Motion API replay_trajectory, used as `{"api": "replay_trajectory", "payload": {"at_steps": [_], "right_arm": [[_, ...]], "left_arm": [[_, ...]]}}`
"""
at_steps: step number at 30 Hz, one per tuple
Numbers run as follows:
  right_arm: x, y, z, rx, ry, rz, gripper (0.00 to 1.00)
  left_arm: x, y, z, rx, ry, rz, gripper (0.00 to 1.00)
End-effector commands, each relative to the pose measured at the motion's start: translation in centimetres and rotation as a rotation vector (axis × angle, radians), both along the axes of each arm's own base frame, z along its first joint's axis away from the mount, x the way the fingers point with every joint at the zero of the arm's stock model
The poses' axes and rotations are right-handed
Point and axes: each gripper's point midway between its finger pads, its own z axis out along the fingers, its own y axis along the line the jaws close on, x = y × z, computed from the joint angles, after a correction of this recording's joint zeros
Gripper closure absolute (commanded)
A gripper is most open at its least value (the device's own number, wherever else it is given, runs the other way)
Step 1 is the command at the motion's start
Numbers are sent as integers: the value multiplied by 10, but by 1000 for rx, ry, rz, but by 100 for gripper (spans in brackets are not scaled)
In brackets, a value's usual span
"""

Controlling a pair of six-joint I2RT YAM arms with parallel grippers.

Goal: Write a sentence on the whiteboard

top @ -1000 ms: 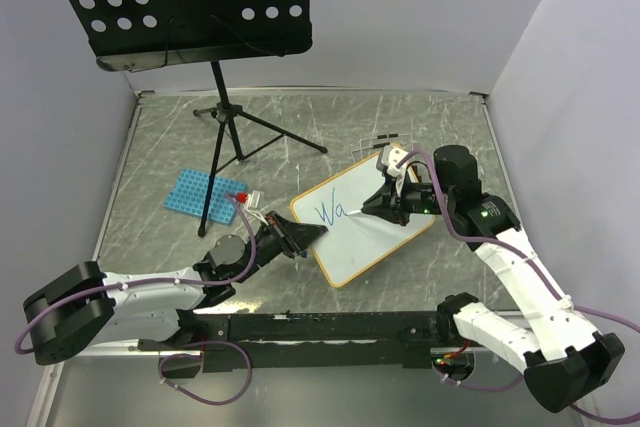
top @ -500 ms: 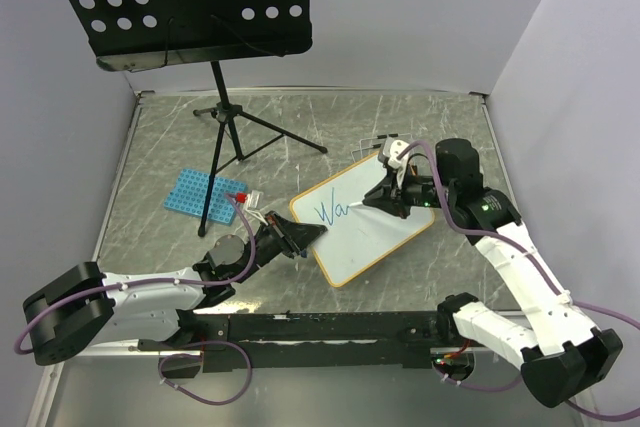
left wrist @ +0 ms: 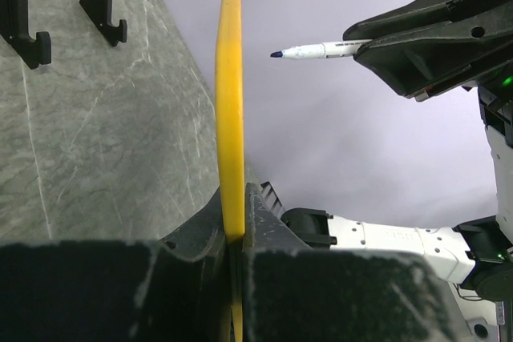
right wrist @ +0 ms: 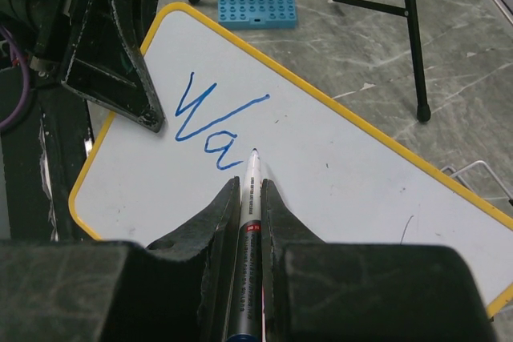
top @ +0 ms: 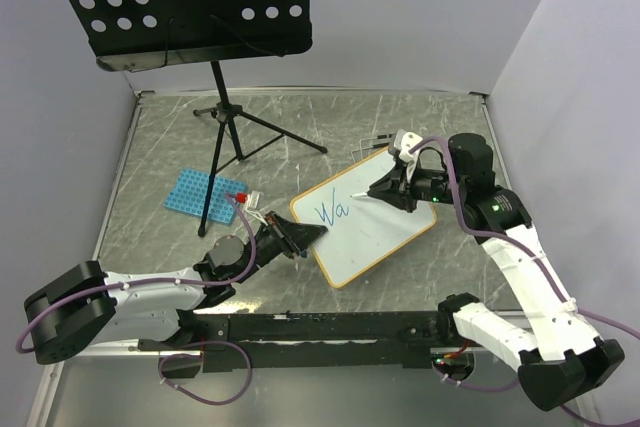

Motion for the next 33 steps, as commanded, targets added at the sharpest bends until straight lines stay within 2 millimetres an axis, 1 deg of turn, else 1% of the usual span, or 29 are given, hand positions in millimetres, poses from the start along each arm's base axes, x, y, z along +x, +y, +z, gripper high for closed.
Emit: {"api": "replay_trajectory", "payload": {"at_steps": [1, 20, 33], "right_arm": [[-3, -1, 11, 44, -35, 11, 100], [-15, 0, 3, 66, -22, 69, 100], [-20, 0, 3, 72, -22, 87, 100]], "left_arm": [[-9, 5, 59, -195, -101, -31, 99], [-12, 1, 60, -189, -109, -54, 99], [-12, -2, 59, -184, -109, -61, 99]]}}
